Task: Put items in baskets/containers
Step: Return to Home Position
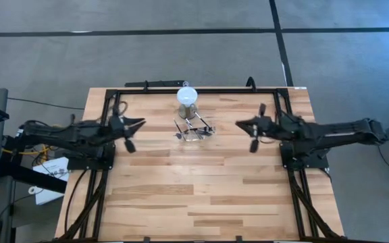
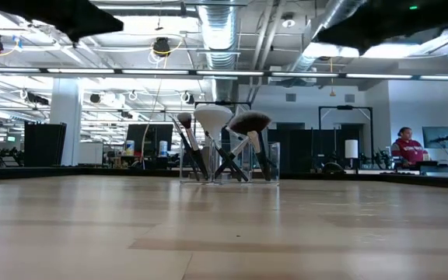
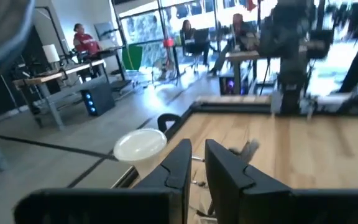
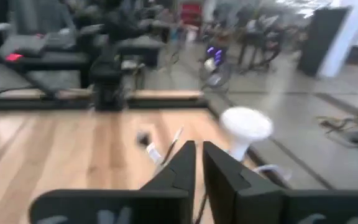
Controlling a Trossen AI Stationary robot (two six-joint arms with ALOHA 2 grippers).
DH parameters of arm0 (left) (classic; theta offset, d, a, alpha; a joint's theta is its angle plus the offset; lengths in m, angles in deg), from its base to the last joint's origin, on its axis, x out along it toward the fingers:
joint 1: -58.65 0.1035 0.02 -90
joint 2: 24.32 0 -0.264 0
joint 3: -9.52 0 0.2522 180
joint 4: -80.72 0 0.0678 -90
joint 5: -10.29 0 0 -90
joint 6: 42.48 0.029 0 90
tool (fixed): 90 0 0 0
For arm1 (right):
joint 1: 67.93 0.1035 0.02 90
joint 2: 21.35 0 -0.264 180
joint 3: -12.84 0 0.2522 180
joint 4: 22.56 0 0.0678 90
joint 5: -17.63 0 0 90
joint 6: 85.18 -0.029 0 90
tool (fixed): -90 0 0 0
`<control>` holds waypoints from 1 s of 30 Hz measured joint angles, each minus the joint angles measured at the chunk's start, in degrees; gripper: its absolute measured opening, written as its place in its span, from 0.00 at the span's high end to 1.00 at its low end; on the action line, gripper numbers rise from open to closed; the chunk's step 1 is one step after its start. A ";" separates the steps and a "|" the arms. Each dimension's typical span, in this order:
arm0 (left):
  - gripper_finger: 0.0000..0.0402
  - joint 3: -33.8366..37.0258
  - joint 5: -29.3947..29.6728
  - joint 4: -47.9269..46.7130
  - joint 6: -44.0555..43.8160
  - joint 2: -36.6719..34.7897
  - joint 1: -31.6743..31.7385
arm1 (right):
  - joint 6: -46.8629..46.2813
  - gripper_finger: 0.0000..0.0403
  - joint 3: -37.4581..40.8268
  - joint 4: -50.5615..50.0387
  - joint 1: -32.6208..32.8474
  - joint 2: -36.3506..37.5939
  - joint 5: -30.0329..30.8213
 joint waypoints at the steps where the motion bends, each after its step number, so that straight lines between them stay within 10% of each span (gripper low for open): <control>1: 0.89 0.00 -0.16 -1.62 -0.95 -2.18 0.02 | -0.30 0.96 0.18 -3.37 1.27 2.20 0.01; 17: 0.98 5.94 -8.72 -6.59 -4.98 -24.52 0.02 | 6.00 0.99 16.62 4.52 5.15 26.67 -5.12; 30: 0.99 12.09 -12.03 -1.56 -6.55 -24.65 0.02 | 7.23 1.00 18.94 -4.52 5.25 38.94 -7.67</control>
